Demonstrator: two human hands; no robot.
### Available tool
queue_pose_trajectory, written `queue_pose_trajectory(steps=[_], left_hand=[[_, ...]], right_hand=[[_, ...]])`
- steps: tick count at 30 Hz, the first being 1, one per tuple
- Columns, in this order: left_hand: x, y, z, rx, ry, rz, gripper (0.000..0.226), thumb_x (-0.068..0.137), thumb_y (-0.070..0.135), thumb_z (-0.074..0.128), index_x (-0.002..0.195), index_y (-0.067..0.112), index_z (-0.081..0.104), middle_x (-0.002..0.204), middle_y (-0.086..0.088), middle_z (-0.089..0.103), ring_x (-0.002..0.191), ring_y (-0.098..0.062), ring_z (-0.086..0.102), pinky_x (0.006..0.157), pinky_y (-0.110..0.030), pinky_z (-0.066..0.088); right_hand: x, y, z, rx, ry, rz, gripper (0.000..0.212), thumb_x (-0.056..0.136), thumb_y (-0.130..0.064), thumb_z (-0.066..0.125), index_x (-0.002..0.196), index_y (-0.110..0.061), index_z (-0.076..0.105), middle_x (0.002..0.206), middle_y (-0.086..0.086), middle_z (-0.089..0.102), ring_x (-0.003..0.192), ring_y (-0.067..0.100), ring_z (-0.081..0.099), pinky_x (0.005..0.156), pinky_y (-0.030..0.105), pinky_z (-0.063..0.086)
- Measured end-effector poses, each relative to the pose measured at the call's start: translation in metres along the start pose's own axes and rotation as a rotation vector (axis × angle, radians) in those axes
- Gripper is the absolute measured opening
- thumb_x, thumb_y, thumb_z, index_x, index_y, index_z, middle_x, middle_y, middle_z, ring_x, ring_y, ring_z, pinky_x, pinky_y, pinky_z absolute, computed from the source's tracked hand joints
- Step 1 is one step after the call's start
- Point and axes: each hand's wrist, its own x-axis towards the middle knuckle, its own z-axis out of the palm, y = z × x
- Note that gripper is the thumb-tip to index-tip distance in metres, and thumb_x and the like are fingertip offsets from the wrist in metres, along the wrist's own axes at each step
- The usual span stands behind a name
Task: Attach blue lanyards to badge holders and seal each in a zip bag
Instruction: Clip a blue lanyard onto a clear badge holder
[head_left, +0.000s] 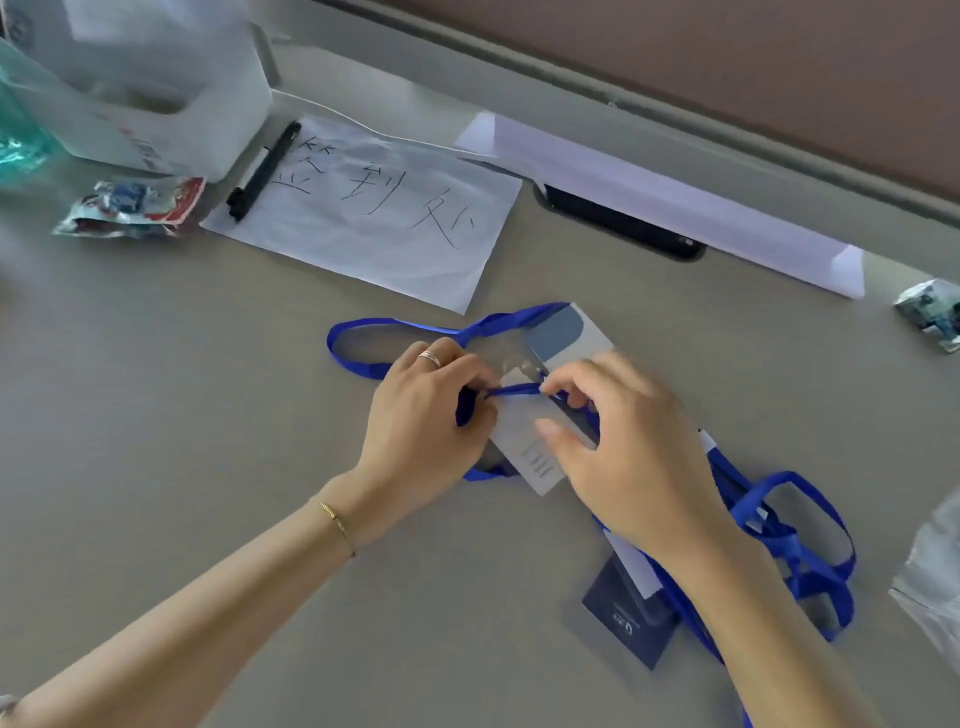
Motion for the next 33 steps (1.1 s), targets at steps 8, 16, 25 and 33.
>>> queue_pose_trajectory(steps=[8,16,25,33], left_hand=[[-0.002,-0.011,0.003,-0.163,0.061,0.015,0.026,0.081,0.019,0.068,0.104,0.032,0.067,0.099,0.016,0.060,0.097,-0.011,0.052,0.080,-0.026,0.045],[-0.013,0.001,-0.006,-0.277,0.208,0.124,0.024,0.094,0.014,0.054,0.108,0.027,0.069,0.108,0.016,0.062,0.105,-0.006,0.053,0.086,-0.025,0.047],[-0.023,0.065,-0.042,-0.495,0.022,0.089,0.022,0.084,0.016,0.075,0.068,0.019,0.060,0.060,0.007,0.056,0.055,-0.012,0.052,0.054,-0.026,0.038],[0.027,0.057,-0.044,-1.154,-0.122,-0.062,0.029,0.071,0.002,0.080,0.098,0.005,0.069,0.091,-0.016,0.070,0.072,-0.022,0.070,0.056,-0.027,0.056]], right_hand=[[-0.007,0.002,0.020,-0.285,-0.136,-0.265,0.042,0.074,-0.016,0.072,0.114,-0.026,0.071,0.124,-0.010,0.066,0.127,0.019,0.046,0.104,0.029,0.032],[-0.007,-0.007,-0.014,-0.063,0.250,-0.281,0.020,0.090,-0.025,0.058,0.098,-0.031,0.076,0.090,-0.001,0.071,0.091,0.023,0.063,0.077,0.043,0.053],[-0.021,-0.016,-0.048,0.325,0.410,-0.205,0.018,0.092,-0.011,0.066,0.107,-0.012,0.076,0.088,-0.019,0.067,0.082,-0.007,0.063,0.077,0.001,0.045],[-0.005,0.008,-0.038,0.626,0.462,0.049,0.014,0.091,-0.016,0.070,0.078,-0.012,0.065,0.077,0.004,0.072,0.075,0.018,0.068,0.072,0.023,0.053]])
